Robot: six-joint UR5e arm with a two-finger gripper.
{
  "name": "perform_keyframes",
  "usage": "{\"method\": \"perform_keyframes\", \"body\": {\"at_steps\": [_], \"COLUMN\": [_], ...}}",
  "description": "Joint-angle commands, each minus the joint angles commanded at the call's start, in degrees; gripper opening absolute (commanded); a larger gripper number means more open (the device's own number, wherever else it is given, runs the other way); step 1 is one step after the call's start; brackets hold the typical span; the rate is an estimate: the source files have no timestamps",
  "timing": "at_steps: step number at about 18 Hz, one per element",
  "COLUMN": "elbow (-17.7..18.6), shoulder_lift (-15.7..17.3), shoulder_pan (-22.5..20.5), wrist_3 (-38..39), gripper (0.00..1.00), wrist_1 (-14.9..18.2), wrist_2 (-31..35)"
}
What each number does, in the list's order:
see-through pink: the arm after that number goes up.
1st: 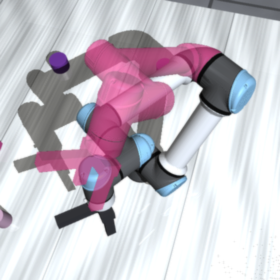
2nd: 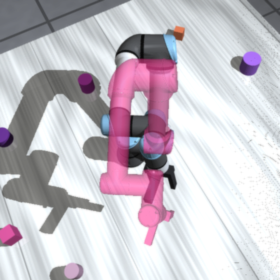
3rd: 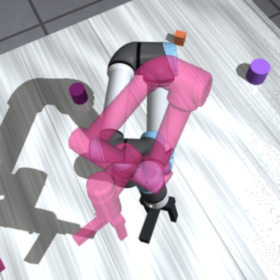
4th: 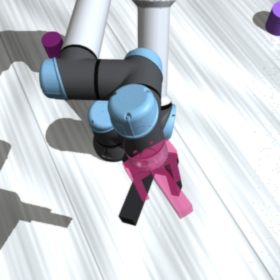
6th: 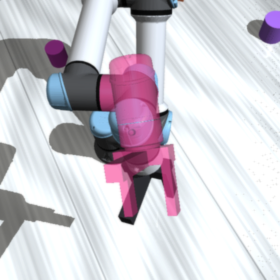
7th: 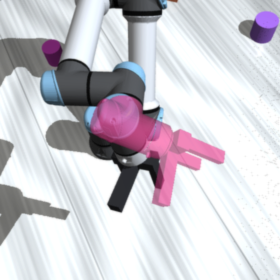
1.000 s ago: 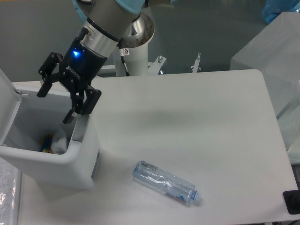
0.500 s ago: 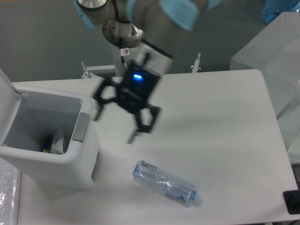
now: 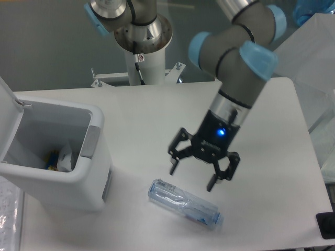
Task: Place the trash in the trash can
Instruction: 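Move the open gripper back over the clear plastic bottle, then lower onto the bottle's cap end, close the gripper and lift it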
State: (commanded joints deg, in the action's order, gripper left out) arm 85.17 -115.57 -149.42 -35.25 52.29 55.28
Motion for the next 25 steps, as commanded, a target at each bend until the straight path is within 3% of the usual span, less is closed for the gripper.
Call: {"method": "perform_keyframes", "body": {"at_steps": [6, 12, 14, 17, 25], "elbow": [-0.52, -10.27, -12.03, -12.22, -15.03], "shoulder_lift": [-2.54, -9.83, -12.56, -15.29, -17.67], "shoulder_pan": [1.76, 5.1, 6.07, 7.3, 7.48], "wrist_3": [10.35, 24.41, 29.69, 31.64, 38.32], "gripper": [1.0, 1.0, 1.0, 1.0, 1.0], "wrist_1": [1.76, 7.82, 7.82, 8.43, 9.67], "wrist_2": [9.13, 18.89, 23.71, 30.58, 30.77]}}
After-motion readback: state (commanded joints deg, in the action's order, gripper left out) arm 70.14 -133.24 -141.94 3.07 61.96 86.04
